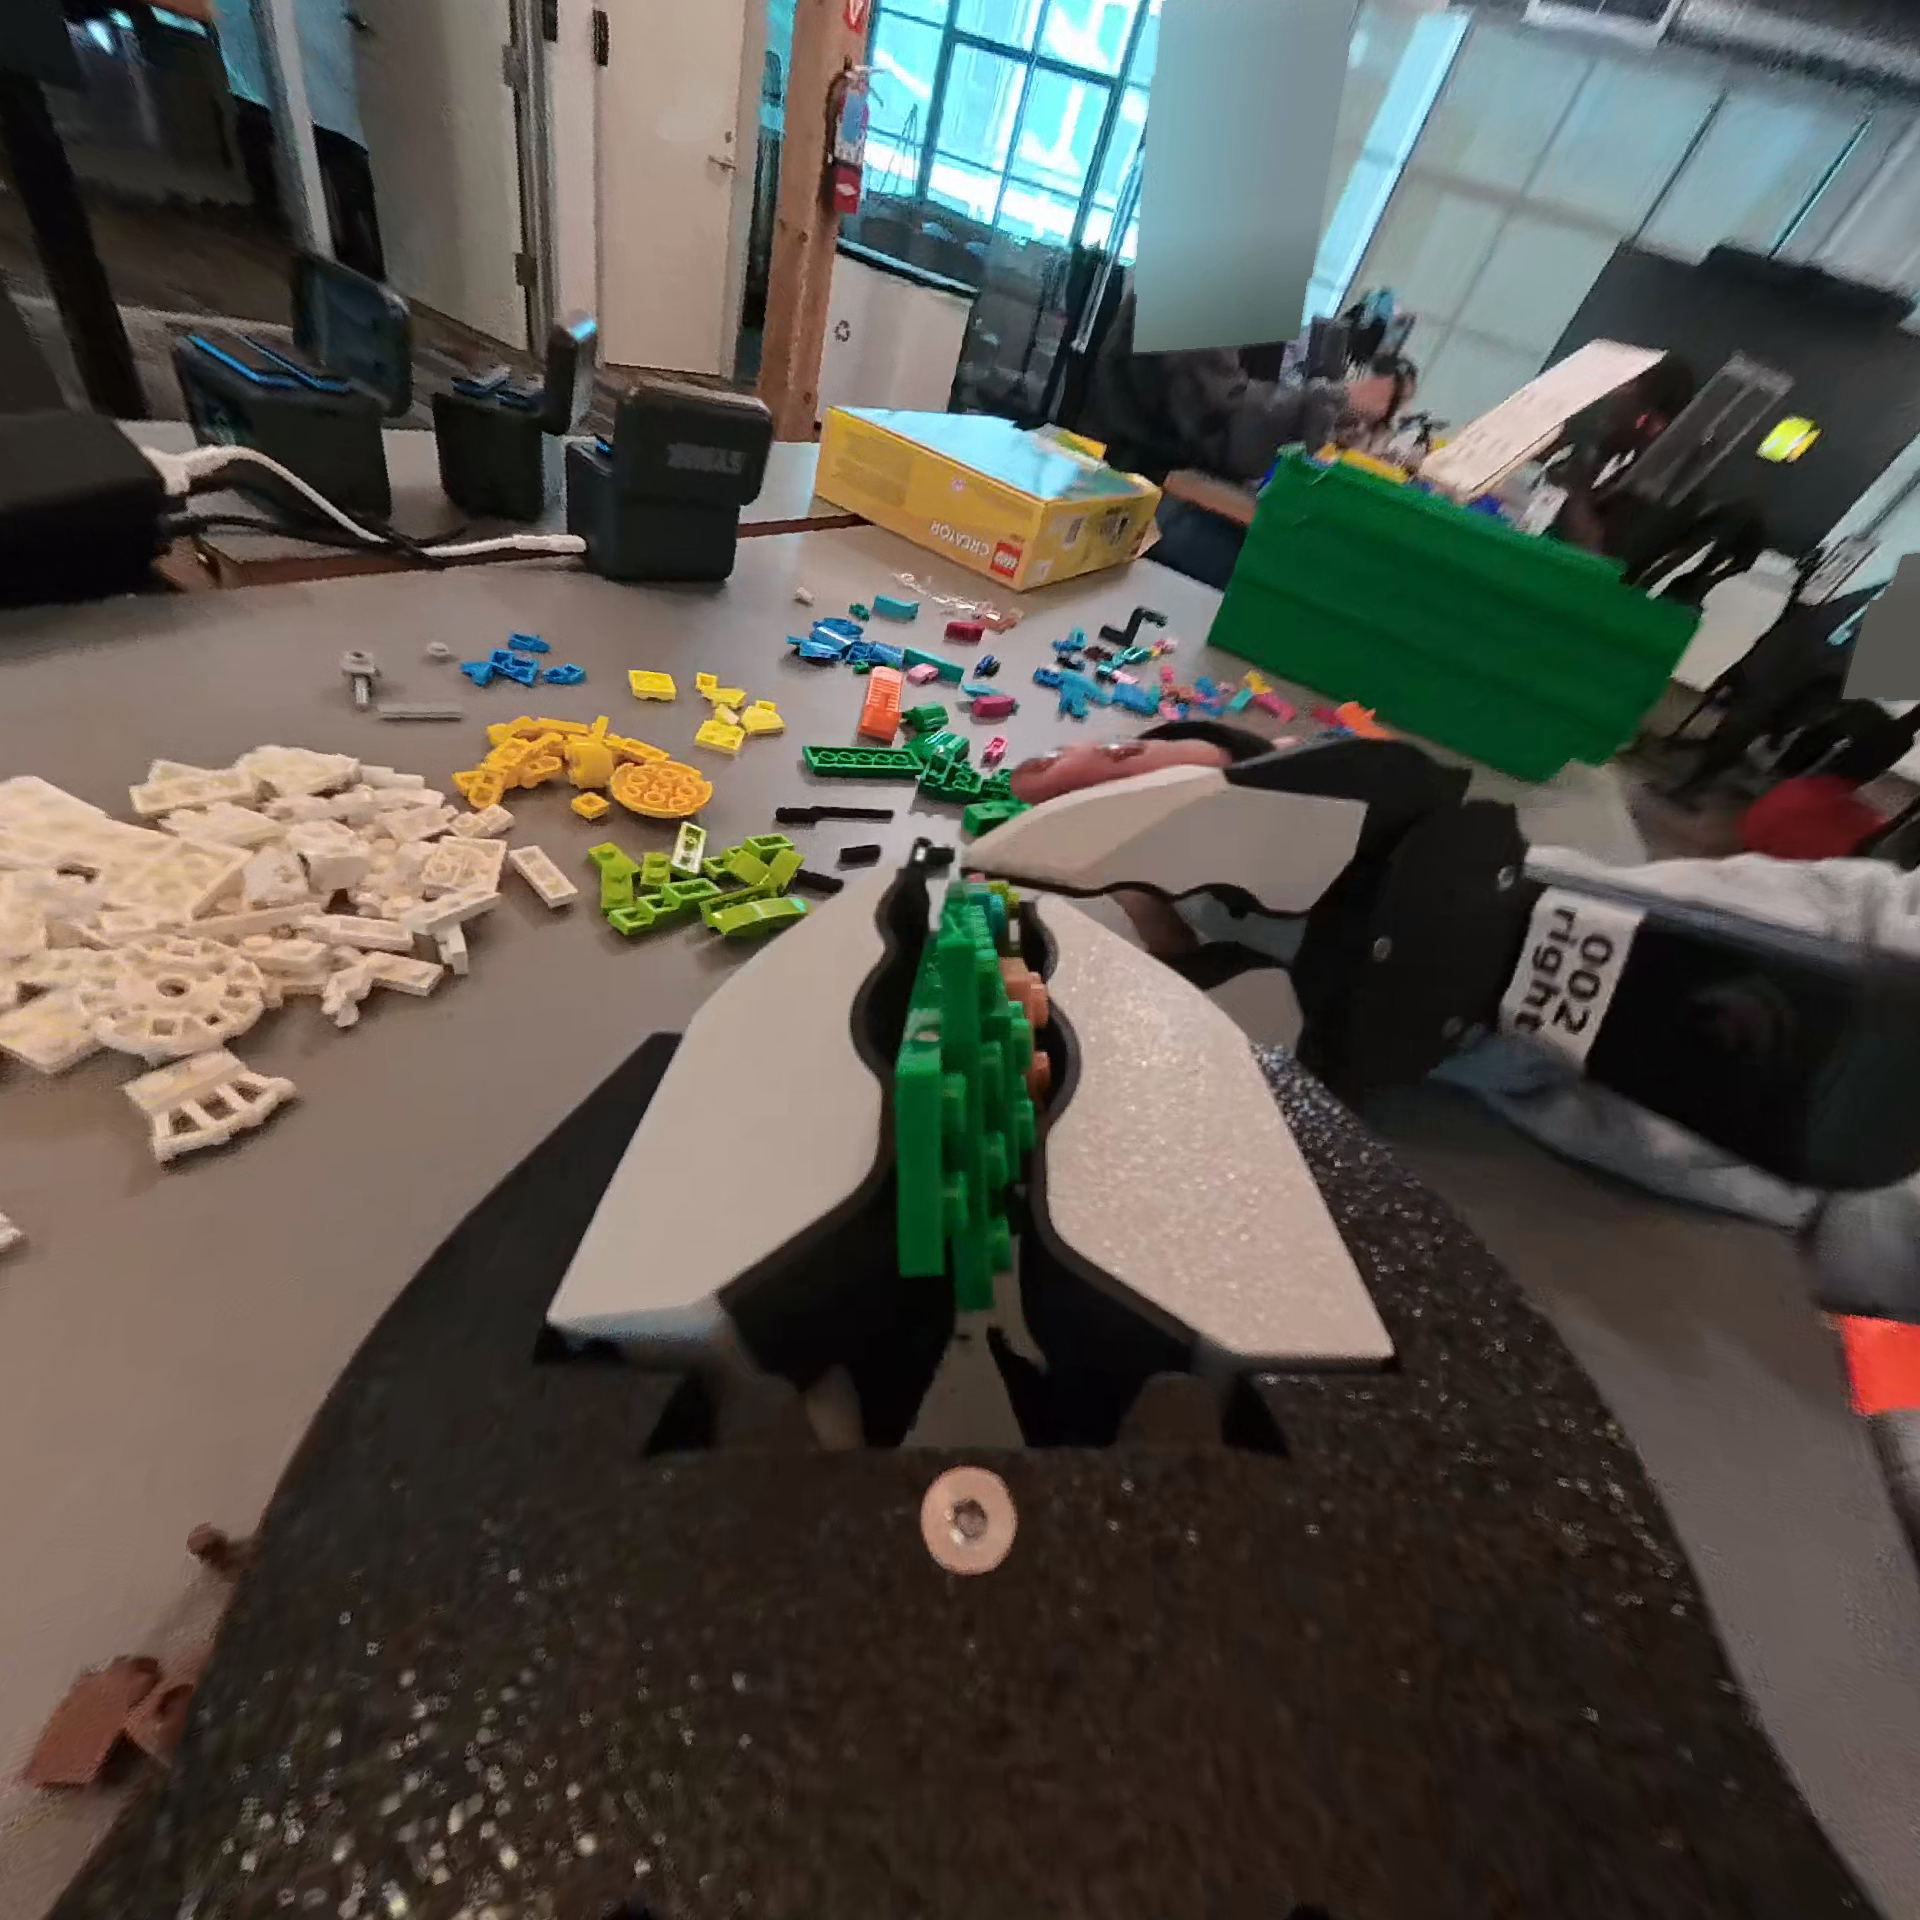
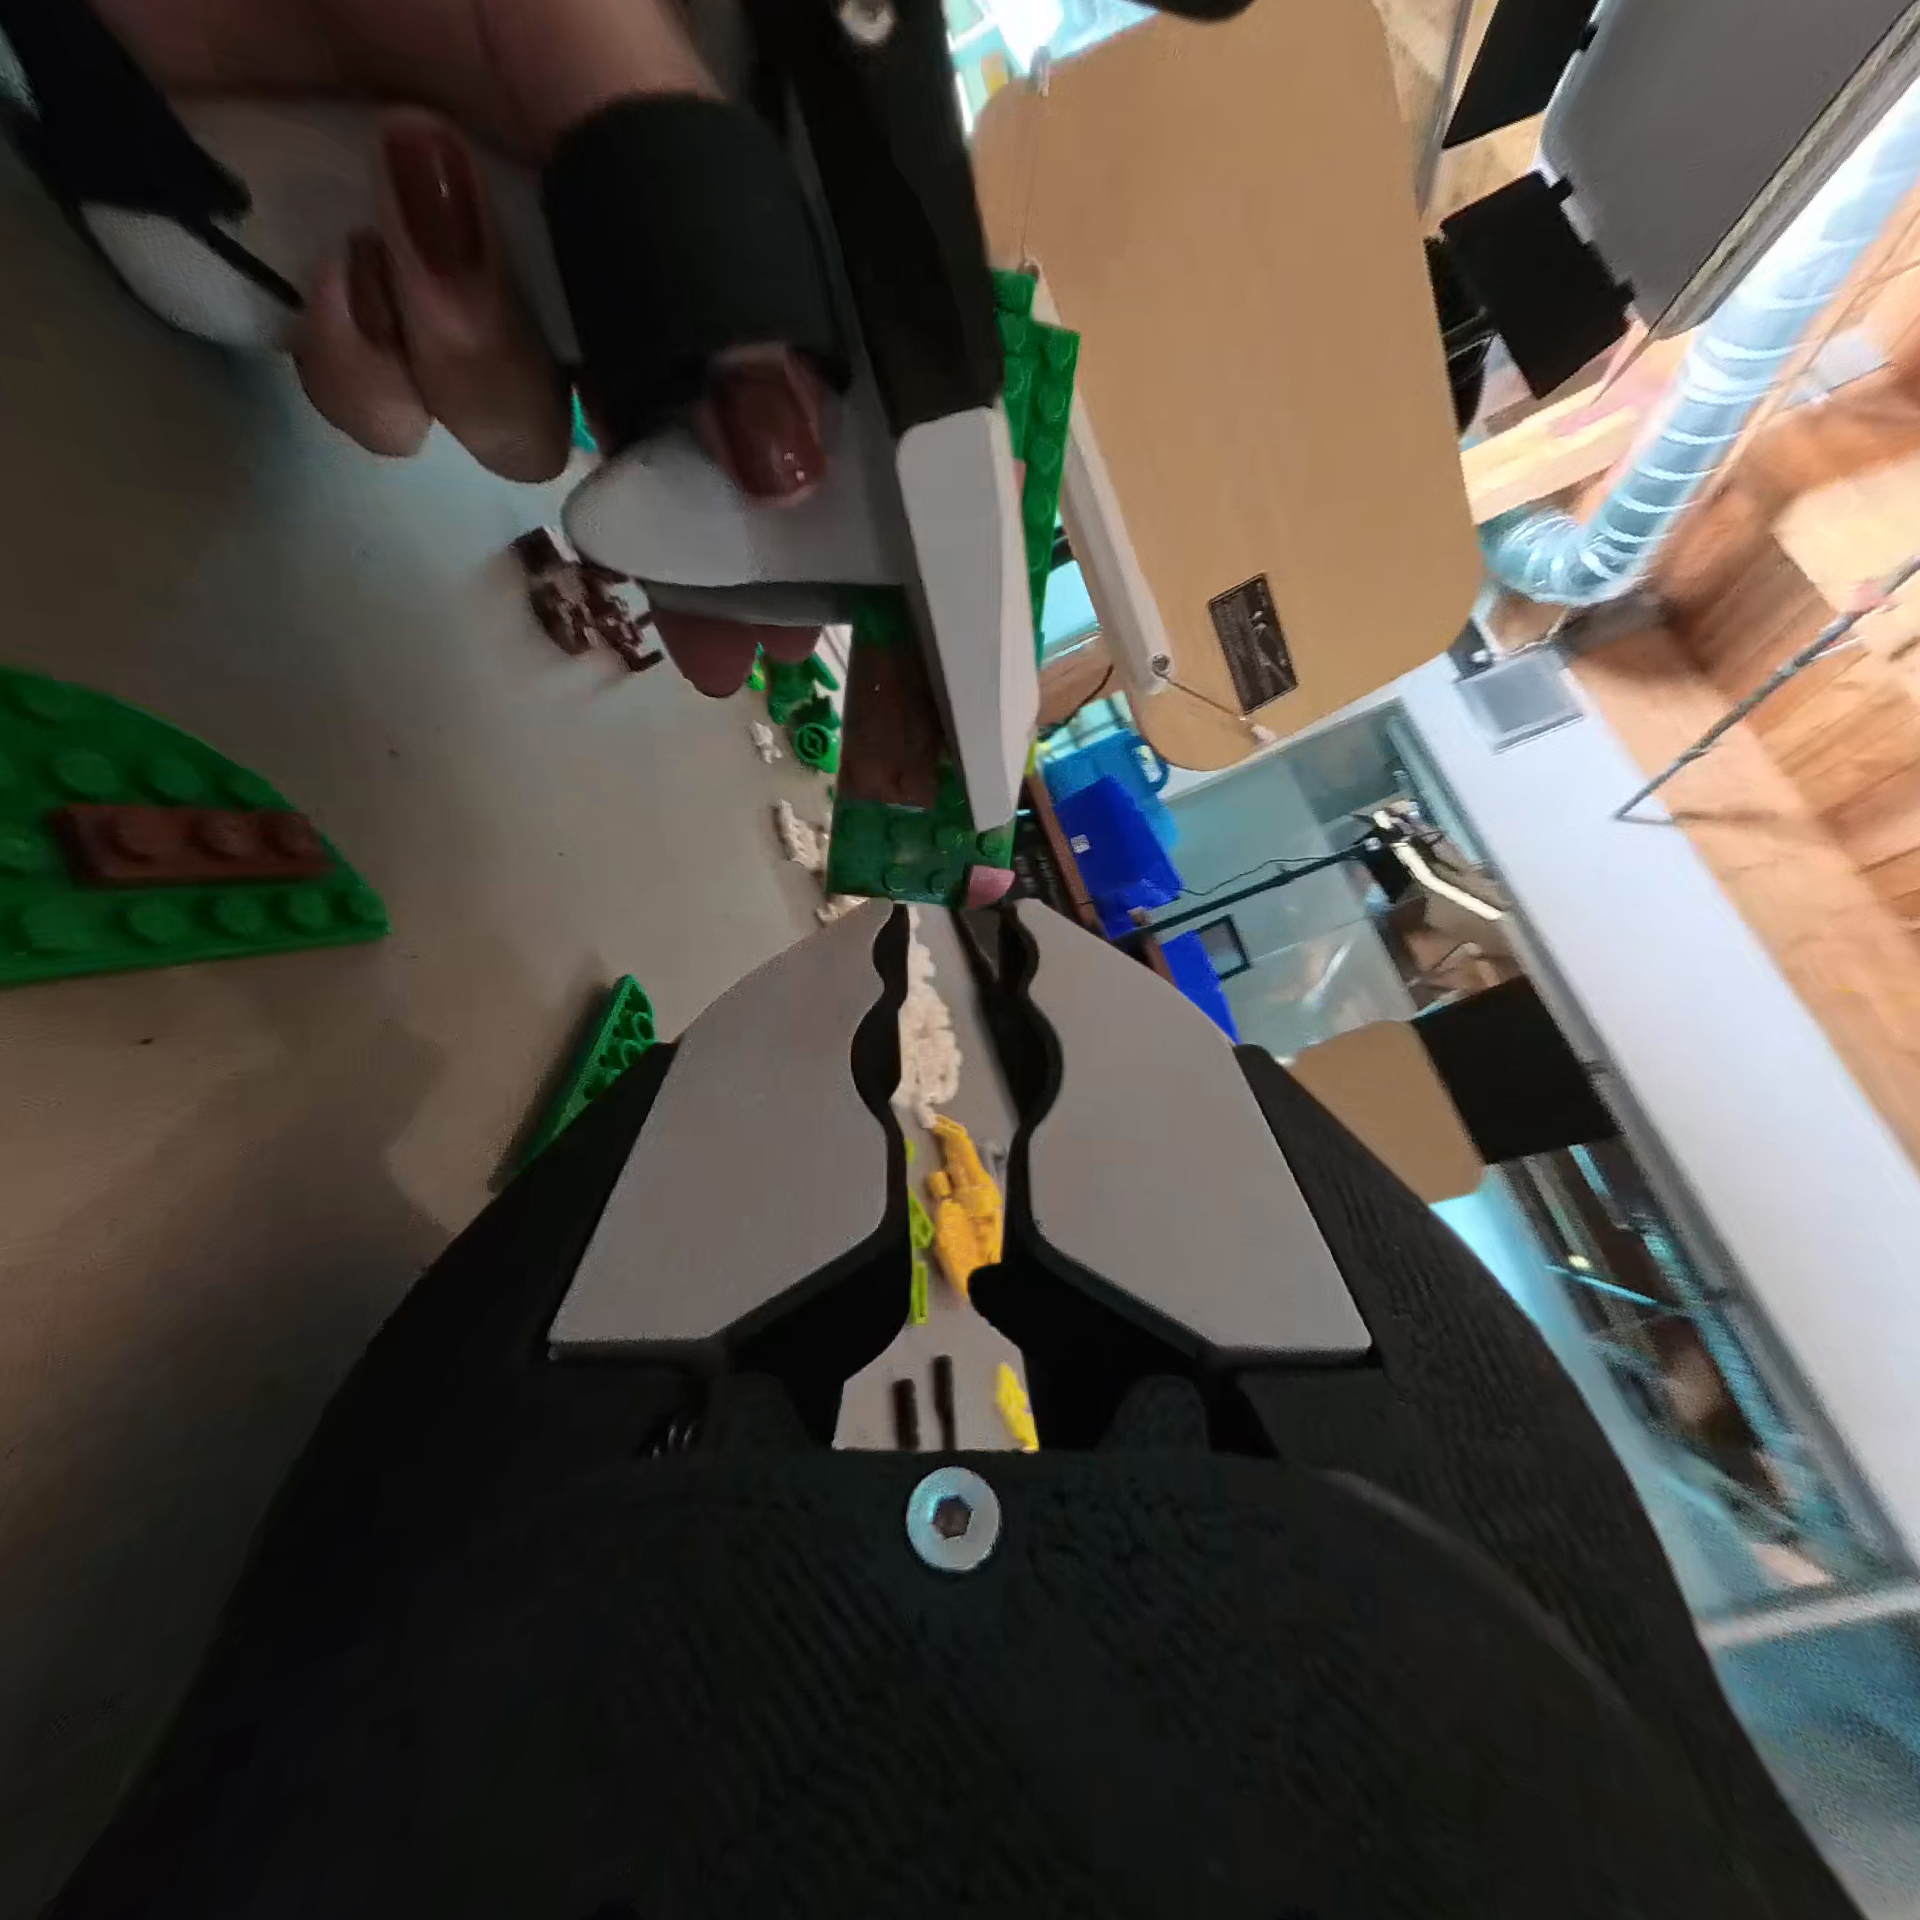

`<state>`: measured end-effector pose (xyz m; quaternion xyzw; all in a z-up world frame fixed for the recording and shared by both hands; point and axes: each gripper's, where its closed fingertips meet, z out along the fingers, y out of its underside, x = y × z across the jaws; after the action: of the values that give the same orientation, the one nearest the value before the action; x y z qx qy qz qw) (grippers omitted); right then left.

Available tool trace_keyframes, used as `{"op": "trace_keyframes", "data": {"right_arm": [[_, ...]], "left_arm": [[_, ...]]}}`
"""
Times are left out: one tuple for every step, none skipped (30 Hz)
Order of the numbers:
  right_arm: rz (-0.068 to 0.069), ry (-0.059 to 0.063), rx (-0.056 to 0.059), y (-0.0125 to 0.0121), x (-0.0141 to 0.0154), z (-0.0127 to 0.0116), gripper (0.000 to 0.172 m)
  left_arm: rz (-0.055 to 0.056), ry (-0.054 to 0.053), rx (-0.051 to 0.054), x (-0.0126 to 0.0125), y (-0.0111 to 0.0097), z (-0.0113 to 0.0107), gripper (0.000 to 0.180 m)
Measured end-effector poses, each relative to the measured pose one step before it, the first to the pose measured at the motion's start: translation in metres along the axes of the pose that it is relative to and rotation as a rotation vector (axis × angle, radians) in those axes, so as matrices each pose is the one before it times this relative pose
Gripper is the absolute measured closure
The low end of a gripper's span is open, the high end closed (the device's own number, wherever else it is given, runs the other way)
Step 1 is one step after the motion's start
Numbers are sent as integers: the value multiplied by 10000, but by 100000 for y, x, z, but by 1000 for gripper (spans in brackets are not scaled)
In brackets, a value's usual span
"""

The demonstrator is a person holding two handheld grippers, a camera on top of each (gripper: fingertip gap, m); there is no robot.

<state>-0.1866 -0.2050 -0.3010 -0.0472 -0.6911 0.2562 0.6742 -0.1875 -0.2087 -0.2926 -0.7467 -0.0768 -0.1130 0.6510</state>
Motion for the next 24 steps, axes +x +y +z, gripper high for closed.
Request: {"op": "trace_keyframes", "data": {"right_arm": [[359,-168,52,22,-29,-47,157],[448,-207,70,22,-82,-64,159],[484,-287,94,-1,-200,-53,163],[472,-252,110,-22,-187,-34,165],[374,-154,68,-33,-44,-11,165],[238,-27,79,-113,125,-41,165],[147,-43,49,-73,61,-46,165],[65,12,37,-57,63,-31,164],[64,49,74,-142,69,-35,163],[69,0,61,-134,9,-21,162],[84,-31,90,-188,-30,-10,160],[94,16,73,-168,36,-3,160],[58,36,-8,-40,54,30,160],[-31,-19,-39,31,-60,50,160],[-88,-1,-39,40,-80,40,161],[-76,8,-21,8,-58,16,161],[-3,-27,-3,-6,-41,-7,161],[72,-63,13,-14,-12,-6,161],[106,-68,24,-31,8,-25,161],[96,-48,33,-43,28,-38,160],[62,-14,28,-32,35,-24,159],[19,36,-5,0,54,-8,157],[-10,37,-15,16,38,7,156],[-13,18,-7,5,15,12,156]], "left_arm": [[265,-32,-88,31,82,1,163],[189,-17,-80,0,73,-6,163],[92,-15,-23,9,19,-5,163],[37,-37,-43,-25,49,20,163],[60,-29,-71,-1,76,30,163],[63,-7,-39,34,52,15,163],[40,1,29,36,-40,-9,163],[10,-22,-22,-17,28,15,163],[10,-6,-45,3,52,28,163],[15,-14,-3,0,8,9,163],[23,3,-23,28,22,14,163],[43,31,-28,79,32,22,163],[60,48,-28,118,38,24,163],[53,-8,-24,40,29,27,163],[33,-20,-35,9,48,18,163],[11,1,-36,-7,45,-16,163],[-9,42,-18,20,27,-14,163],[-18,58,4,41,-9,-21,163],[-10,55,17,50,-21,-20,163],[22,55,19,77,-16,-14,163],[85,38,-2,62,0,-28,163],[113,-20,-32,4,25,1,163],[95,-44,-26,-7,36,10,163],[93,-25,-20,12,19,1,163]]}}
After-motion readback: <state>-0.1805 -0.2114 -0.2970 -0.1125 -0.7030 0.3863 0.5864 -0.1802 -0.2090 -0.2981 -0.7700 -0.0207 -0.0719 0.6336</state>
